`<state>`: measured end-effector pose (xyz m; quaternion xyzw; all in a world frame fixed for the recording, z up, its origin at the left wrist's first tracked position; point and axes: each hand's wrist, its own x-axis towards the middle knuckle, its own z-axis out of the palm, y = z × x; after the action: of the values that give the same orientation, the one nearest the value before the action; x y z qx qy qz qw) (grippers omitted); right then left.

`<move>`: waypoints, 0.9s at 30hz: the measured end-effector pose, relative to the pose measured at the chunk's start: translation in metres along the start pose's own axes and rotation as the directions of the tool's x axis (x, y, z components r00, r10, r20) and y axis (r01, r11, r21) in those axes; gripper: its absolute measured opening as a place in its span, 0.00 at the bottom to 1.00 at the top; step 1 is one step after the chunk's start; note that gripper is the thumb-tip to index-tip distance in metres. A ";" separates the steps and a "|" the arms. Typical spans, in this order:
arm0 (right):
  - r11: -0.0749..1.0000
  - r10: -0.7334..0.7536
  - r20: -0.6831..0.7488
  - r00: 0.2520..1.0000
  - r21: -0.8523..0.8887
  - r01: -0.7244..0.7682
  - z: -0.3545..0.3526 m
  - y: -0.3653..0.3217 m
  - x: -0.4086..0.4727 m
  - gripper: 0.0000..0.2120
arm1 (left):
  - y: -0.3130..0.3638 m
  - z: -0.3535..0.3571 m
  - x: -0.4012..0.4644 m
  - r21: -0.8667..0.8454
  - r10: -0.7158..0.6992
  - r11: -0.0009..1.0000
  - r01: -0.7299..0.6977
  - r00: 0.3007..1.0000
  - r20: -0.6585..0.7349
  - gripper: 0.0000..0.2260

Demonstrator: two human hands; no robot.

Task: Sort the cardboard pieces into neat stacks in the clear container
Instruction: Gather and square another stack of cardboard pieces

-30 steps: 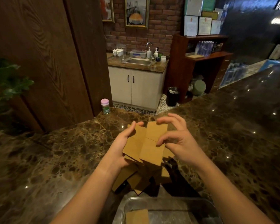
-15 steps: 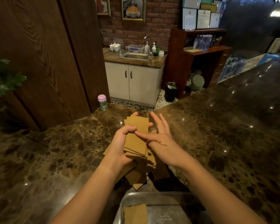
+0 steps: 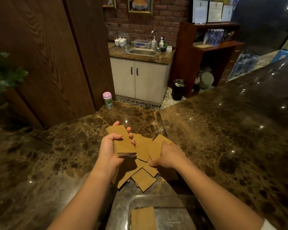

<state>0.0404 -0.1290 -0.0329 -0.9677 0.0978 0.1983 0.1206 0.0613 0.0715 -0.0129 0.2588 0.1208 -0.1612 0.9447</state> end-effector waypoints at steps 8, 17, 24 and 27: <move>0.781 0.030 0.222 0.975 0.604 -0.162 -0.005 0.014 0.008 0.23 | -0.005 0.003 0.000 0.040 -0.003 0.999 0.004 1.000 -0.028 0.30; 0.364 0.017 0.248 0.969 0.901 -0.237 -0.025 0.016 -0.001 0.09 | -0.008 0.007 0.005 0.206 -0.011 0.978 0.027 0.997 -0.075 0.25; 0.474 0.121 0.202 0.972 0.849 -0.235 -0.002 -0.039 0.013 0.04 | -0.010 -0.002 0.006 0.551 -0.186 0.776 0.307 0.946 -0.265 0.17; 0.440 0.104 0.138 0.985 0.882 -0.171 0.002 -0.041 0.015 0.02 | -0.003 -0.007 0.003 0.490 -0.209 0.817 0.303 0.948 -0.238 0.17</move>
<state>0.0633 -0.0918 -0.0327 -0.7433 0.2612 0.1575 0.5954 0.0620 0.0721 -0.0208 0.4990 0.1882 -0.2905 0.7945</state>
